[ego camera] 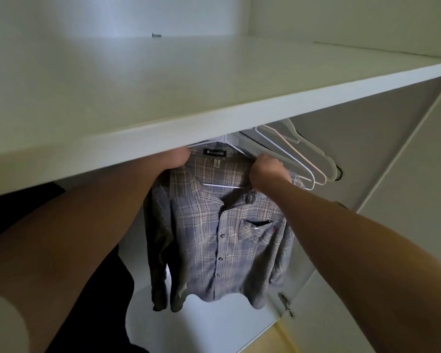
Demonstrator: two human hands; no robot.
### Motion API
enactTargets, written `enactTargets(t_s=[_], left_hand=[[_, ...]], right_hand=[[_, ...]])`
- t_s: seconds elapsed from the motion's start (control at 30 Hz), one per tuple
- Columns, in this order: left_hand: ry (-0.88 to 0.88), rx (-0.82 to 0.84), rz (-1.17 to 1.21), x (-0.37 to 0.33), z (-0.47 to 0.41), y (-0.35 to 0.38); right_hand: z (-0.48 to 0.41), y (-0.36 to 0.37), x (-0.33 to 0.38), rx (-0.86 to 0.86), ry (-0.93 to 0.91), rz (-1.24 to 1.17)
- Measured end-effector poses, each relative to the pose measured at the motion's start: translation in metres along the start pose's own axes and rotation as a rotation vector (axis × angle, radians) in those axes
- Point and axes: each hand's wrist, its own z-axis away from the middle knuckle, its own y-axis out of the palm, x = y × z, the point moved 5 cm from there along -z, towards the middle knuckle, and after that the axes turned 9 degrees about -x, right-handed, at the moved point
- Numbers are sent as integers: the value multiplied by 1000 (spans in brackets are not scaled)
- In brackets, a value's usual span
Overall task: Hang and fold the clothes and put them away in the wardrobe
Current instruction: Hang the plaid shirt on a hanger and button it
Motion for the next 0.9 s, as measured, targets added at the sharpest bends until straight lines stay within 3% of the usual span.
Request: enactTargets(t_s=[0.2,0.33,0.43,0.77,0.9], left_hand=[[-77,56,10,3,2,1],[-182,-2,329,20,10,-2],[-296,-43,414,50,18,1],[-78,-15,-82,103,35,5],[-52,-45,-162,109,33,-1]], right_hand=[[4,-10,-6,-9,46,9],[1,-16,-12,28,50,-84],[2,-16,-18,53,17,-106],[1,-13,-18,53,-49,-4],[2,-16,-17,53,-39,15]])
